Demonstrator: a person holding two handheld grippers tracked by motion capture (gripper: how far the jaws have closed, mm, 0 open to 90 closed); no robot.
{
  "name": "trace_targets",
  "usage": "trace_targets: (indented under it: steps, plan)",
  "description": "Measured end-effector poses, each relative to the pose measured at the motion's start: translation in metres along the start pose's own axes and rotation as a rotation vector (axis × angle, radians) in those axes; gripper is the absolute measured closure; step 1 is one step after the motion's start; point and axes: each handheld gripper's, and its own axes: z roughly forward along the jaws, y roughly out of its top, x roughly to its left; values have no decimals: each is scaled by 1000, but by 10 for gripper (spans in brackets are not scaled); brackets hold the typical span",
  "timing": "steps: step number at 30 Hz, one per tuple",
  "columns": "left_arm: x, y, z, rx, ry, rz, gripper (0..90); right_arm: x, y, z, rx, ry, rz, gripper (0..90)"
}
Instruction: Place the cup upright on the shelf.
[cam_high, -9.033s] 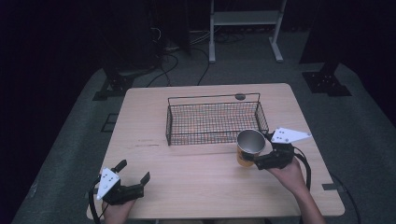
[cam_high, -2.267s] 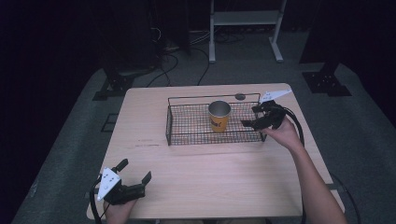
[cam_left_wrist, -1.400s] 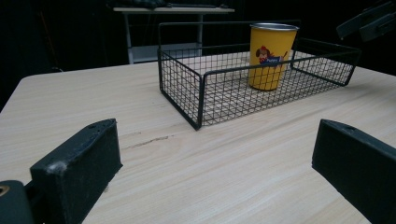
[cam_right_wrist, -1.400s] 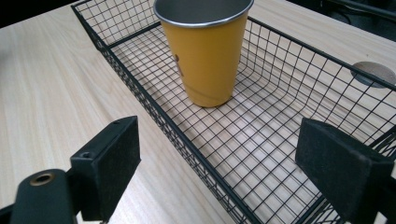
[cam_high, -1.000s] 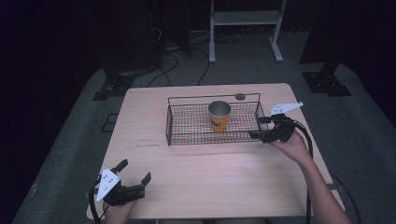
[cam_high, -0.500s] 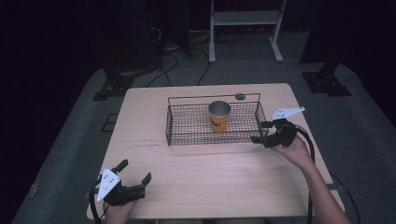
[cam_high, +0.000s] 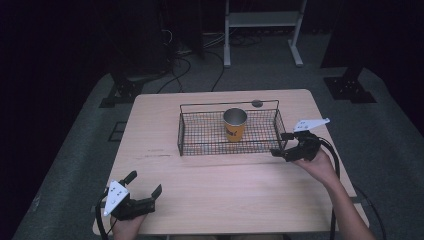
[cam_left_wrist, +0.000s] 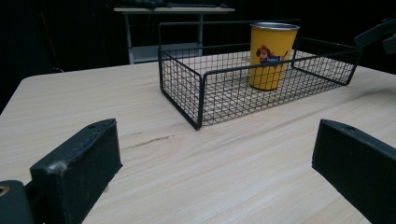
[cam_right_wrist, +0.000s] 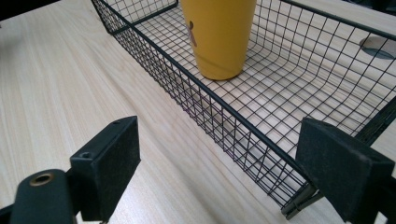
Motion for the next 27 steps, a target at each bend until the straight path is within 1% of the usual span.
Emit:
trace_targets:
  steps: [4, 7, 17, 23, 27]
  plan:
    - [0, 0, 0, 0, -1, 0, 1, 3, -3, -3, -15, 3, -1, 134]
    - [0, 0, 0, 0, -2, 0, 1, 4, -6, -4, -7, 1, -9, 134]
    - [-1, 0, 1, 0, -3, 0, 1, 12, -10, -14, -27, 7, -17, 134]
    - [0, 0, 0, -3, -1, -2, 1, 16, -20, -18, -26, 8, -16, 134]
    - [-1, 0, 1, -2, -2, 0, 1, 19, -29, -23, -43, 6, -12, 134]
